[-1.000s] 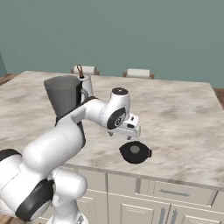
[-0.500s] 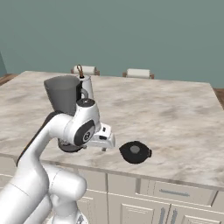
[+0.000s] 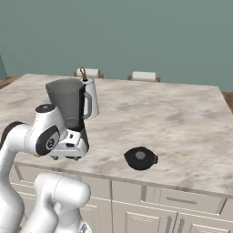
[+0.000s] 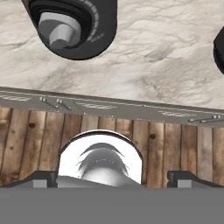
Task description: Open the blender lid, put the orange in the blender, close the lid, and start the blender.
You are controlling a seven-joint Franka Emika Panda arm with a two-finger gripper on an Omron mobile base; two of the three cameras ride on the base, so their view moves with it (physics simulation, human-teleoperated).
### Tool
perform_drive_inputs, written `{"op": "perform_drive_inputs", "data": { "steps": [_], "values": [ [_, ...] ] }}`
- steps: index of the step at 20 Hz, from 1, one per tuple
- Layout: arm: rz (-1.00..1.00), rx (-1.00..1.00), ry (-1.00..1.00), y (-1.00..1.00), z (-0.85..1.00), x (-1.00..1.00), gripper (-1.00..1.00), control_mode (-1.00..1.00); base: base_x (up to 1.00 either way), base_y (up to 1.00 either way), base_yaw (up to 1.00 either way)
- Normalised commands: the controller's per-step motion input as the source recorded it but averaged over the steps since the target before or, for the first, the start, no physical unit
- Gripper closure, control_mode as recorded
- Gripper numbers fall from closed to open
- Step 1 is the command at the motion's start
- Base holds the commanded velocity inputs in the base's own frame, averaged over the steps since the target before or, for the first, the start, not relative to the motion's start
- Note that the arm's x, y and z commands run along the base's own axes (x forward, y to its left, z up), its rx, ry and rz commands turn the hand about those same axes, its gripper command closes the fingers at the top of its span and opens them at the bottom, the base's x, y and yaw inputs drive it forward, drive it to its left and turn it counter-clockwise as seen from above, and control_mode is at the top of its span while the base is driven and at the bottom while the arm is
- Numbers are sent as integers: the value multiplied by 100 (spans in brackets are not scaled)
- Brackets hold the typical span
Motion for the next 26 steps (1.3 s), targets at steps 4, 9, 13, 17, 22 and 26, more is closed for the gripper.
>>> {"op": "perform_drive_inputs", "data": {
  "steps": [4, 9, 13, 17, 22, 26],
  "values": [
    [7, -6, 0, 100, 0, -5, -100, -100, 0, 0, 0],
    [7, -5, 0, 100, -4, 0, -100, -100, 0, 0, 0],
    [4, -1, 0, 97, -11, 11, -100, -100, 0, 0, 0],
    [1, 0, 0, 77, -7, 44, -100, -100, 0, 0, 0],
    [0, 0, 0, 71, -2, 53, -100, -100, 0, 0, 0],
    [0, 0, 0, 37, -3, 46, -100, -100, 0, 0, 0]
  ]
}}
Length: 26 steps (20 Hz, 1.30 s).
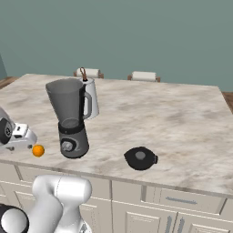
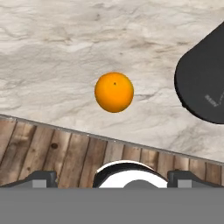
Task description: Open the blender lid, put the orange in the blender, close the lid, and start the blender.
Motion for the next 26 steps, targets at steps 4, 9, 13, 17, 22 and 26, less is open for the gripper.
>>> {"op": "perform_drive_inputs", "data": {
  "steps": [4, 9, 13, 17, 22, 26],
  "values": [
    [0, 0, 0, 1, -6, 29, -100, -100, 0, 0, 0],
    [0, 0, 0, 0, -21, 38, -100, -100, 0, 0, 0],
    [0, 0, 0, 0, -27, 34, -100, -100, 0, 0, 0],
    [0, 0, 0, 0, -20, 21, -100, -100, 0, 0, 0],
    [0, 0, -3, 0, -18, 3, -100, -100, 0, 0, 0],
    [0, 0, -5, 0, -18, 0, -100, -100, 0, 0, 0]
  ]
}}
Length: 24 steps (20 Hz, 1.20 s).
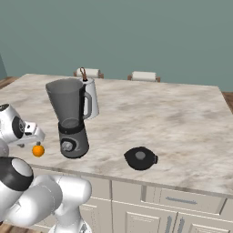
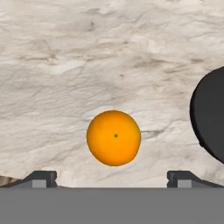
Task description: Open the blender lid, put the orange in the blender, close the lid, and start the blender.
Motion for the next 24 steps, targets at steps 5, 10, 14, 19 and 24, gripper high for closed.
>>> {"op": "perform_drive_inputs", "data": {
  "steps": [5, 10, 14, 19, 24],
  "values": [
    [0, 0, -4, -4, -17, 2, -100, -100, 0, 0, 0],
    [0, 0, -4, -4, -15, 13, -100, -100, 0, 0, 0],
    [0, 0, -1, -1, -18, 13, -100, -100, 0, 0, 0],
    [0, 0, 0, -1, -16, 8, -100, -100, 0, 0, 0],
    [0, 0, 0, 0, -16, 0, -100, -100, 0, 0, 0]
  ]
}}
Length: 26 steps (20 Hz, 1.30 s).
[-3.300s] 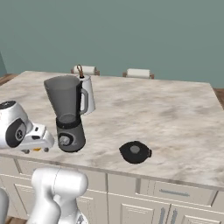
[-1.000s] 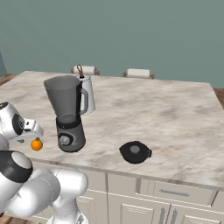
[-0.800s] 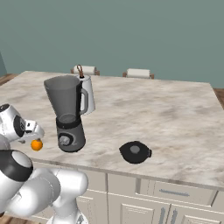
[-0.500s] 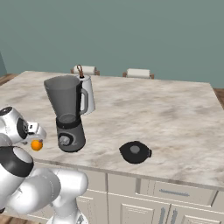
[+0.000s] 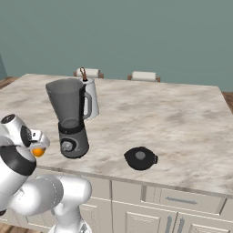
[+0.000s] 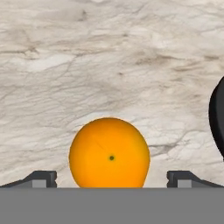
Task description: Open the blender lid, put the orange in the blender, close the lid, and start the blender.
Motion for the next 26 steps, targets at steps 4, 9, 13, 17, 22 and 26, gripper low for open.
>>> {"op": "perform_drive_inputs", "data": {
  "steps": [4, 9, 13, 17, 22, 26],
  "values": [
    [0, 0, 0, 0, -19, 0, -100, -100, 0, 0, 0],
    [0, 0, 0, -1, -19, 5, -100, -100, 0, 0, 0],
    [0, 0, 0, -1, -18, 3, 100, -100, 0, 0, 0],
    [0, 0, -1, 0, -2, 0, 100, -100, 0, 0, 0],
    [0, 0, -5, 0, 34, -7, 100, -100, 0, 0, 0],
    [0, 0, -1, -1, 99, -33, 100, -100, 0, 0, 0]
  ]
}}
